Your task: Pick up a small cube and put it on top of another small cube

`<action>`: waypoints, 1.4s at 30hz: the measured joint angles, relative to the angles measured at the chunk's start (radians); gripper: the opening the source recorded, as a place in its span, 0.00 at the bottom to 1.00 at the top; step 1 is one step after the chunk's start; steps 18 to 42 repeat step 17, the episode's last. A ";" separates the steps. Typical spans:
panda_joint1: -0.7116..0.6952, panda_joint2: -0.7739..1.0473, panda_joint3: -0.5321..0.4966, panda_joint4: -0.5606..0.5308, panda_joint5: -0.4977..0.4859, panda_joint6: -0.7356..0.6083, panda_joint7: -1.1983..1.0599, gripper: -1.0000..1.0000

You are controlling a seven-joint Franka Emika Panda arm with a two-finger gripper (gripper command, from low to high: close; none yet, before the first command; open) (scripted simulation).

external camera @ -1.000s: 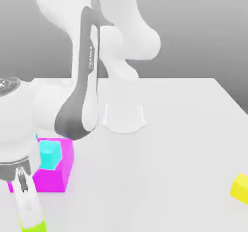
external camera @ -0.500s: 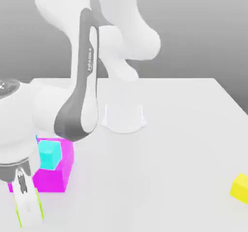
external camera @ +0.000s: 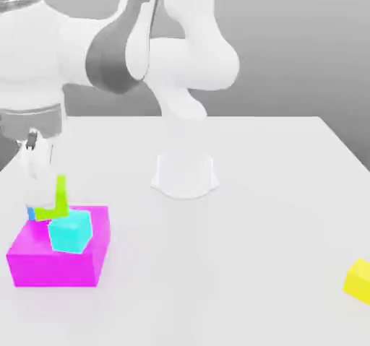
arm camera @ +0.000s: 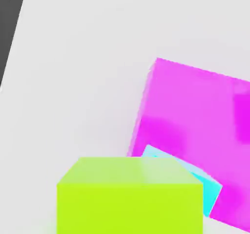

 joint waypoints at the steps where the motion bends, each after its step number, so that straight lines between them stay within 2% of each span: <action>1: -0.005 -0.015 -0.001 -0.018 -0.001 0.003 0.008 0.00; 5: -0.006 0.074 -0.007 -0.065 0.008 0.139 0.007 0.00; 6: -0.004 0.100 -0.009 -0.073 0.012 0.173 0.004 1.00; 12: -0.004 0.113 -0.009 -0.077 0.013 0.189 0.003 1.00; 17: -0.010 -0.011 -0.001 -0.041 -0.004 0.029 0.017 1.00; 42: -0.010 -0.011 -0.001 -0.041 -0.004 0.029 0.017 1.00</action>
